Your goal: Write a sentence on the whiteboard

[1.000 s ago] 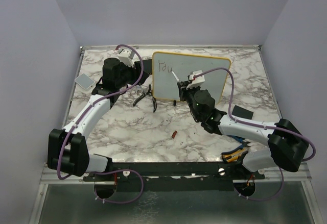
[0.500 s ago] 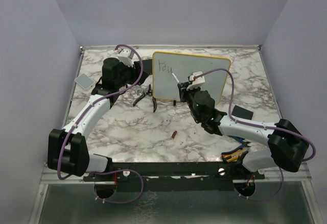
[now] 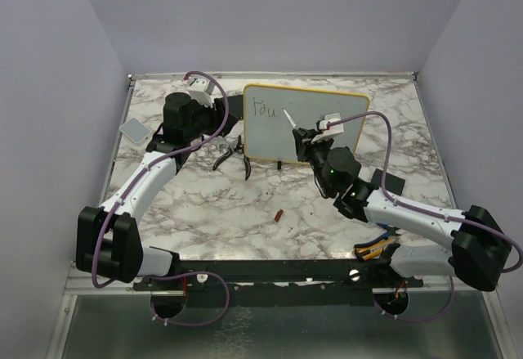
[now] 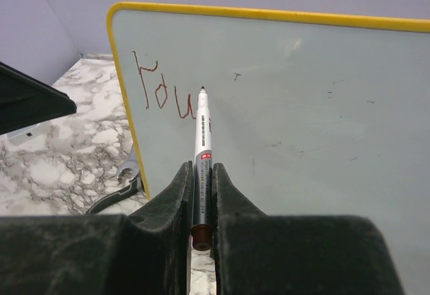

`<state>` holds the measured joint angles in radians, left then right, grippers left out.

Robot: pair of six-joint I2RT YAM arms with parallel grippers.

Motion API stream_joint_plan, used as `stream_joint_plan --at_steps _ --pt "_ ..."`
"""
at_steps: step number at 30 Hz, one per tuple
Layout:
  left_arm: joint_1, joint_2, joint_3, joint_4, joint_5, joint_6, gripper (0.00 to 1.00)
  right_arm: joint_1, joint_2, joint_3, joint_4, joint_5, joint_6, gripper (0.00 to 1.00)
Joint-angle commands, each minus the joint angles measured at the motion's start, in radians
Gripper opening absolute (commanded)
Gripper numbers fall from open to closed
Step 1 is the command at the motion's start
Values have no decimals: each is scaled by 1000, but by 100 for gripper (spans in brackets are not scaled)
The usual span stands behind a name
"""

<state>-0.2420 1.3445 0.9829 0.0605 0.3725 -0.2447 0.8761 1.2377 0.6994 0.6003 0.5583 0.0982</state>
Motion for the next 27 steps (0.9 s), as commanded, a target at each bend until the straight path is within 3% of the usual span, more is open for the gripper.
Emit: stream_joint_plan --at_steps 1,14,27 --pt "7 -24 -13 11 -12 11 47 1 5 18 4 -14 -35 0" --pt "7 -22 -15 13 -11 10 47 1 65 51 112 -8 -84 0" --pt "7 -24 -16 13 -9 9 47 1 107 75 111 47 -89 0"
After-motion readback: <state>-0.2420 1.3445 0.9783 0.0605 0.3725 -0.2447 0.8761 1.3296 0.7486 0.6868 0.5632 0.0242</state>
